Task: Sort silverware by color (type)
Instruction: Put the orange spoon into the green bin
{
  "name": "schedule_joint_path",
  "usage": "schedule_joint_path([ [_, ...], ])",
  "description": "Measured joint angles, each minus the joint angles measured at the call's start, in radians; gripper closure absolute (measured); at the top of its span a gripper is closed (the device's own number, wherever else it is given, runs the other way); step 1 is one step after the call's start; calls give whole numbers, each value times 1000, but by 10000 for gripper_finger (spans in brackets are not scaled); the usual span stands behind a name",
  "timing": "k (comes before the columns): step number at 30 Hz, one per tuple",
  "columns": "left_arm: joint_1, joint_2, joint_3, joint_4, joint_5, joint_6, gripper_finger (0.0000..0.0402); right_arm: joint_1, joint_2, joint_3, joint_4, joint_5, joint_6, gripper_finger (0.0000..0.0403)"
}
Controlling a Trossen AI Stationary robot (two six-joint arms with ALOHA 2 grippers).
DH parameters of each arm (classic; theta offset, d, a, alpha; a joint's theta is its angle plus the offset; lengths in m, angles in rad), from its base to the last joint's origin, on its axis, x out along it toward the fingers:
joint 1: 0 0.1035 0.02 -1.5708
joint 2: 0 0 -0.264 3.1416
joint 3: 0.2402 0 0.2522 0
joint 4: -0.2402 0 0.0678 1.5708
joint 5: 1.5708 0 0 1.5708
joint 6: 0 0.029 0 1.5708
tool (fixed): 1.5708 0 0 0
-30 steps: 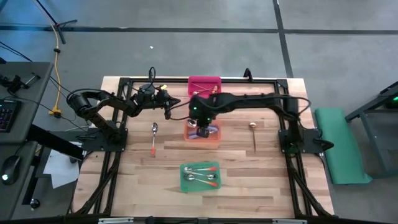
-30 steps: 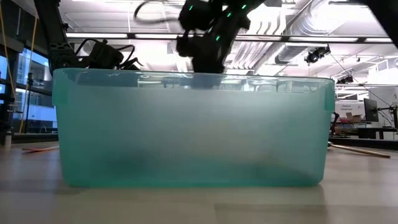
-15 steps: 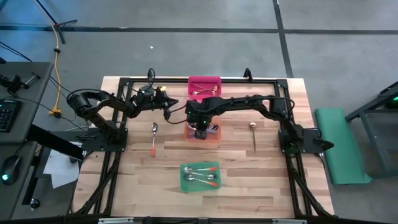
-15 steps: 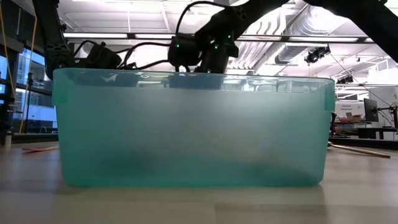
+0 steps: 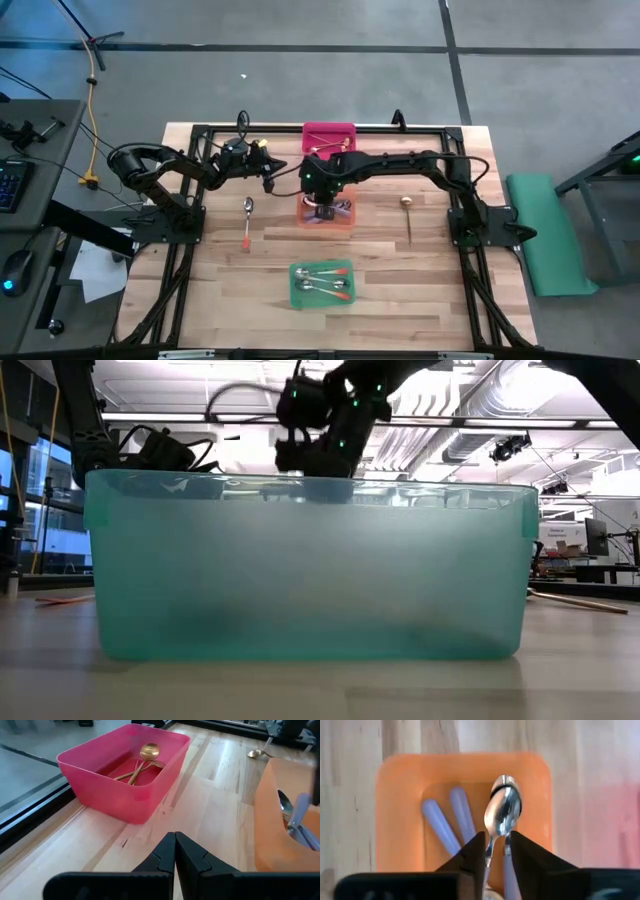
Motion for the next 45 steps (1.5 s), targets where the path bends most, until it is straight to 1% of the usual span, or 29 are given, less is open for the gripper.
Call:
schedule_joint_path([
  [3, -3, 0, 0, 0, 2, -6, 401, 15, -6, -3, 25, 18, -63, 374],
  [5, -7, 0, 0, 0, 2, -4, 401, 20, -12, -43, 118, -9, -82, 395],
  [8, -13, 0, 0, 3, 9, 4, 401, 21, -58, -182, 342, -47, -70, 391],
  [11, -17, 0, 0, 7, 10, 4, 401, 20, -135, -348, 563, -83, -26, 399],
  [17, -22, 0, 0, 41, 12, 17, 401, 20, -354, -663, 967, -83, 39, 401],
  [20, -22, -3, 0, 55, 20, -27, 401, 14, -467, -821, 1116, -53, 55, 401],
  [23, -22, -17, 1, 55, 20, -95, 401, -7, -564, -966, 1222, -24, 89, 402],
  [25, -23, -32, 1, 51, 20, -145, 401, -21, -622, -1054, 1265, 4, 115, 402],
  [28, -31, -76, 2, -5, 10, -188, 401, -39, -694, -1165, 1328, 42, 142, 402],
  [30, -40, -120, 2, -83, -12, -208, 401, -47, -731, -1219, 1359, 65, 156, 402],
  [32, -55, -171, 10, -193, -58, -228, 401, -54, -760, -1261, 1386, 83, 161, 402],
  [37, -116, -313, 82, -642, -170, -257, 401, -77, -785, -1307, 1417, 84, 160, 403],
  [40, -159, -367, 130, -880, -249, -318, 397, -87, -783, -1310, 1416, 84, 143, 403],
  [45, -220, -410, 172, -1114, -266, -464, 377, -91, -782, -1310, 1424, 84, 144, 403],
])
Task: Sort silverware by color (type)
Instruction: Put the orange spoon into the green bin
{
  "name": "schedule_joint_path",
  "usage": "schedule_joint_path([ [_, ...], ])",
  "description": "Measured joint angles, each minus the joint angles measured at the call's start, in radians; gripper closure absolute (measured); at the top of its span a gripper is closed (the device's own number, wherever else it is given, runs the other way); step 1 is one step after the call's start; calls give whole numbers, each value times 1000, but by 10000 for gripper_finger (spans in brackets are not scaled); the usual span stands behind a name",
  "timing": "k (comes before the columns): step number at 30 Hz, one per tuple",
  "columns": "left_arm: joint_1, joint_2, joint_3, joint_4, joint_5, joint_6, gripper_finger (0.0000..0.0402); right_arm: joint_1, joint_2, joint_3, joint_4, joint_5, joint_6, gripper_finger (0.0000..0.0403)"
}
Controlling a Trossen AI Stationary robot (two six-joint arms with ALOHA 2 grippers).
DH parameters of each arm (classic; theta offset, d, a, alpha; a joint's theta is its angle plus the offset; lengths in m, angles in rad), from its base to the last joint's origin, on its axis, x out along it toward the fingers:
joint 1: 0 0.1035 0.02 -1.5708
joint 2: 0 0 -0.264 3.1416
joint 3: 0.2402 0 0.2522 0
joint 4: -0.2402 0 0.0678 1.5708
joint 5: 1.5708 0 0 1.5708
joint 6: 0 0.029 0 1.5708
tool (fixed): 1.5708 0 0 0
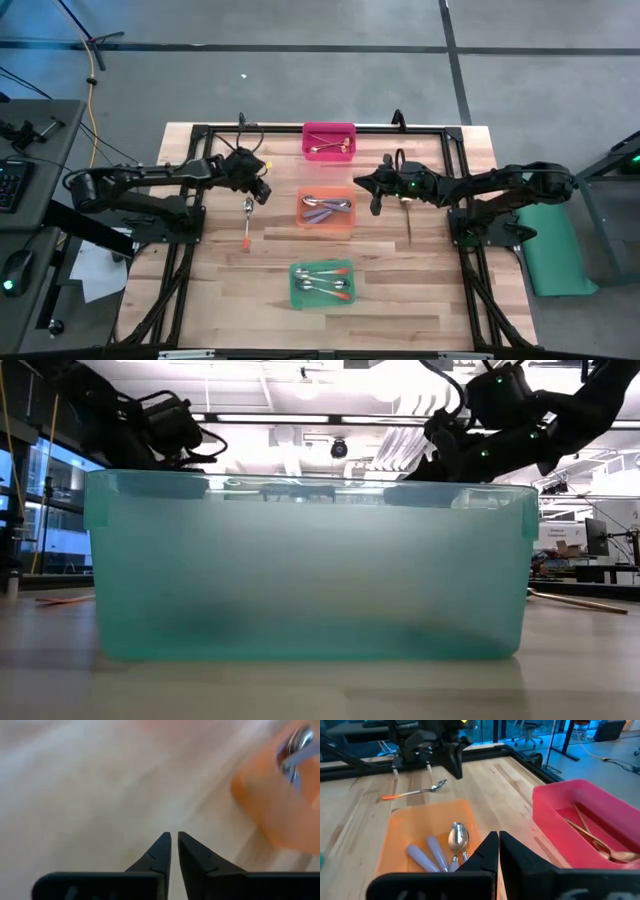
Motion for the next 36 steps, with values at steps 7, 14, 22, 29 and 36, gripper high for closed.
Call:
schedule_joint_path([
  [7, -100, -18, 9, -191, -37, -224, 326, 1, 0, 0, 12, 0, -2, 403],
  [14, -246, -15, 9, -261, -62, -474, 272, 1, 1, 0, 1, 0, -11, 403],
  [22, -386, -15, 9, -318, -107, -690, 252, 1, 1, 0, -4, 0, -37, 403],
  [29, -462, -10, 9, -441, -147, -827, 251, 1, 2, 0, -16, -5, -62, 403],
  [36, -435, 54, 9, -416, -243, -775, 253, 0, 2, 0, -16, -6, -73, 403],
])
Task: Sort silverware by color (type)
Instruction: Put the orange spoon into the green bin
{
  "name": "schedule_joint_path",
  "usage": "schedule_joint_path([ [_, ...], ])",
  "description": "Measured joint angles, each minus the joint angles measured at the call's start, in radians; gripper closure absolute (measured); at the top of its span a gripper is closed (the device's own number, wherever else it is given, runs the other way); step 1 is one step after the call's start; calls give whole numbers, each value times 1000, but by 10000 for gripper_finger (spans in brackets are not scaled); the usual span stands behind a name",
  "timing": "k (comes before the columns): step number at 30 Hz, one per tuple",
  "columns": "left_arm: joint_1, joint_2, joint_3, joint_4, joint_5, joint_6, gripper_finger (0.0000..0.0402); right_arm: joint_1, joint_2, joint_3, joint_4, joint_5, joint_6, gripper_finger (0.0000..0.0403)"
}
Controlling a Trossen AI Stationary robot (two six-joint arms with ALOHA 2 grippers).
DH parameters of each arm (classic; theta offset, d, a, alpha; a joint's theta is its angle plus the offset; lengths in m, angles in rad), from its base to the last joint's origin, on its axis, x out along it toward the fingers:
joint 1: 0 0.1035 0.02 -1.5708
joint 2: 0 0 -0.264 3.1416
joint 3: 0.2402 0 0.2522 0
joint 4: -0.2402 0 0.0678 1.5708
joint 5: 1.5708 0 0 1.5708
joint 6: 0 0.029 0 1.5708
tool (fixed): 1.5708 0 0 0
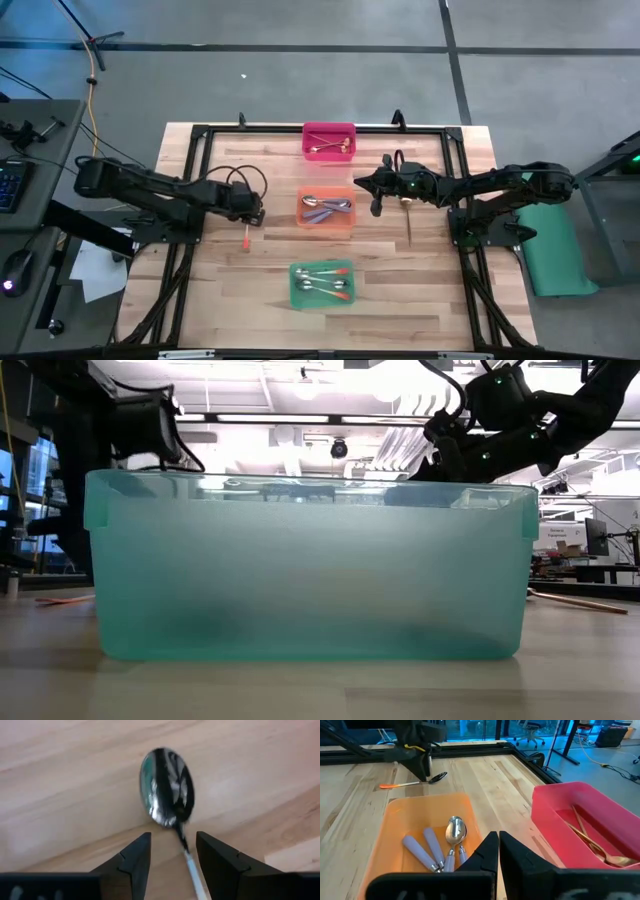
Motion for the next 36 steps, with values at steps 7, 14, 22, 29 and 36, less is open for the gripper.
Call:
schedule_joint_path([
  [7, 24, 98, 6, 54, 41, 66, 270, 0, 0, 0, -1, -3, 3, 403],
  [14, 15, 97, 3, 26, 46, 136, 314, 0, 0, 0, -2, -3, 2, 403],
  [22, 14, 65, -1, 60, 67, 284, 395, 0, 0, 0, -7, -2, 3, 403],
  [29, 12, 10, -19, 251, 136, 392, 398, 0, 0, 0, -9, -2, 28, 403],
  [36, 15, 1, -67, 548, 140, 479, 400, 0, 0, 0, -16, -11, 89, 403],
])
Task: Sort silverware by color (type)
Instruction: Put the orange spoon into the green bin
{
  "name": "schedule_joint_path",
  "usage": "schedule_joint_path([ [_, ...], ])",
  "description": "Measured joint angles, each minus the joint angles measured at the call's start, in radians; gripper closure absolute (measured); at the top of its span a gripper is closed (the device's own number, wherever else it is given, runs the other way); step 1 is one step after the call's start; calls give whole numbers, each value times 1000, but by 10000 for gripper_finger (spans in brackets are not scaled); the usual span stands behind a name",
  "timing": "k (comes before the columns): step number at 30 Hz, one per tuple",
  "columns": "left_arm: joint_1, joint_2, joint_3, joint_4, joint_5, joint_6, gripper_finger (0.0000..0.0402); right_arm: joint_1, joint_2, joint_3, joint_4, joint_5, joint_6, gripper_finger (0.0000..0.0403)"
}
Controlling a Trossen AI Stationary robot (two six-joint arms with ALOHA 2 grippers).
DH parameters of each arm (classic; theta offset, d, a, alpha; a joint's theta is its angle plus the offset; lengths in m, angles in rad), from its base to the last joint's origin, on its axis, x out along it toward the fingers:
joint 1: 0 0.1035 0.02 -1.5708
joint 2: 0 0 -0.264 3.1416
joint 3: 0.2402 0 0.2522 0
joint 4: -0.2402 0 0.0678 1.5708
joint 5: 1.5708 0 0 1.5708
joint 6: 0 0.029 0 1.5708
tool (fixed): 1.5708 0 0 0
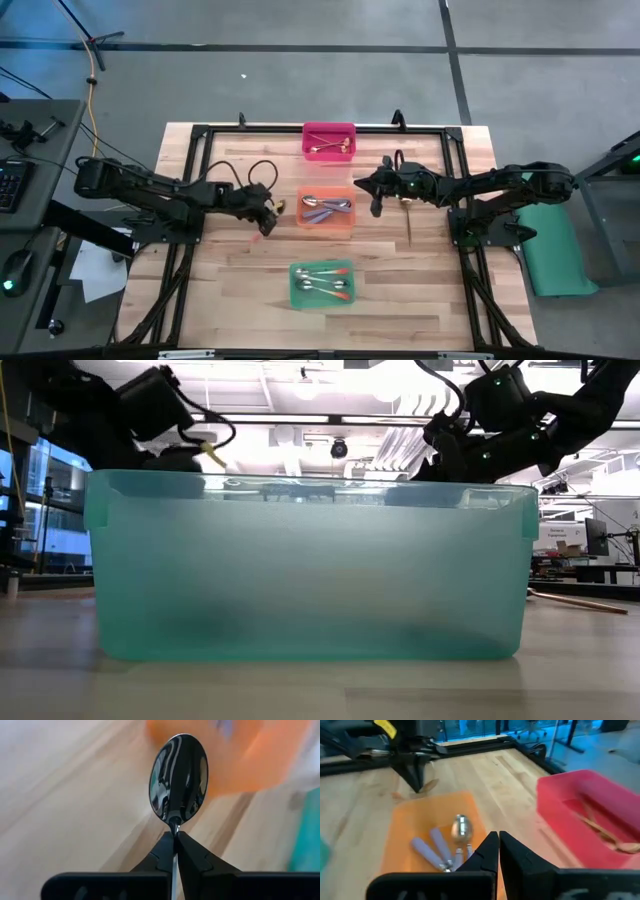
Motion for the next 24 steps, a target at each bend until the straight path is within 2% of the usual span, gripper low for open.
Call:
schedule_joint_path([
  [5, 17, 0, -42, 188, 4, 41, 400, 2, 0, 0, 4, -116, 78, 403],
  [9, 34, 0, -69, 314, 5, 97, 401, 28, 3, 0, 31, -125, 136, 403],
  [13, 62, -1, -107, 549, 30, 153, 401, 73, 52, 1, 163, -122, 141, 393],
  [18, 85, -1, -120, 745, 43, 225, 401, 112, 189, 65, 300, -122, 205, 353],
  [24, 85, -1, -120, 879, 51, 295, 401, 141, 398, 265, 302, -121, 218, 283],
])
